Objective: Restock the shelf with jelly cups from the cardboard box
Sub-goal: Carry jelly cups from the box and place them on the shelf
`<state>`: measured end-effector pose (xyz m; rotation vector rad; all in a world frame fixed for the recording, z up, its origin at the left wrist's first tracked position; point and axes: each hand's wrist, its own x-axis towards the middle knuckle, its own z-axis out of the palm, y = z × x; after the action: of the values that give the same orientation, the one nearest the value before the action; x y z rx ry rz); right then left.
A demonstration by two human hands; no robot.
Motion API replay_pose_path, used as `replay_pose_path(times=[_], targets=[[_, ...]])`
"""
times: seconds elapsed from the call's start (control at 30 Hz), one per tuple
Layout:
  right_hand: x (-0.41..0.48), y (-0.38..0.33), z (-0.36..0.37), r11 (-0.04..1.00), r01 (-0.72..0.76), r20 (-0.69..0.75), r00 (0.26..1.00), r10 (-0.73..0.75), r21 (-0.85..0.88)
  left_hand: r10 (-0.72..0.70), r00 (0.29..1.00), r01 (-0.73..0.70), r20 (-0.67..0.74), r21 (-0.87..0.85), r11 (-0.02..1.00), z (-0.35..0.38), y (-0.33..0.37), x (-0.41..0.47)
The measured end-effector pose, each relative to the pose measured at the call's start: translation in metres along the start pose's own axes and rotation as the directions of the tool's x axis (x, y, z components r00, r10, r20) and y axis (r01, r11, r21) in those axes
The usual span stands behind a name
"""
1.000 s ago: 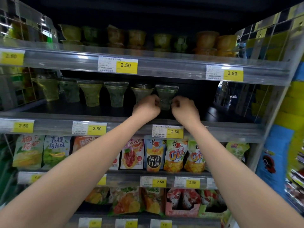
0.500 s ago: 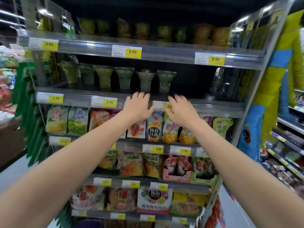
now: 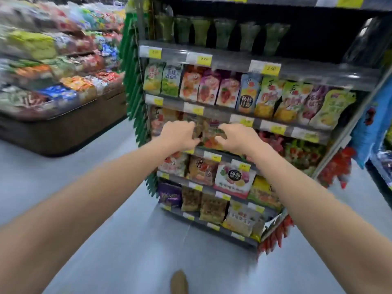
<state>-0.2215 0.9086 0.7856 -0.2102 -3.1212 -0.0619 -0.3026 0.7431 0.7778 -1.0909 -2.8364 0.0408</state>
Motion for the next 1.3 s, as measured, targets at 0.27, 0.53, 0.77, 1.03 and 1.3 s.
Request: replay_pose_path(times=[0.27,0.53,0.77,1.03,1.3], targets=[[-0.037,-0.137,0.082,0.951,0.297,0.194,0.931,-0.309,0.090,-0.293,0.932,0.323,0.212,-0.119,0.939,0.092,-0.074,-0.160],[-0.064,-0.292,0.164,0.840,0.528,0.370,0.761,-0.533,0.123,-0.515,0.723,0.598,0.460,-0.044,0.801,0.169,-0.155,-0.334],[-0.088,-0.452,0.193,0.673,0.722,0.434,0.562,-0.704,0.158,-0.699,0.480,0.831,0.530,-0.021,0.555,0.187,-0.236,-0.486],[-0.110,-0.639,0.212,0.501,0.846,0.457,0.378,-0.805,0.183,-0.784,0.311,0.906,0.537,0.083,0.416,0.191,-0.334,-0.620],[-0.098,-0.756,0.259,0.524,0.827,0.546,0.349,-0.762,0.203,-0.745,0.240,0.922,0.623,0.095,0.377,0.247,-0.417,-0.684]])
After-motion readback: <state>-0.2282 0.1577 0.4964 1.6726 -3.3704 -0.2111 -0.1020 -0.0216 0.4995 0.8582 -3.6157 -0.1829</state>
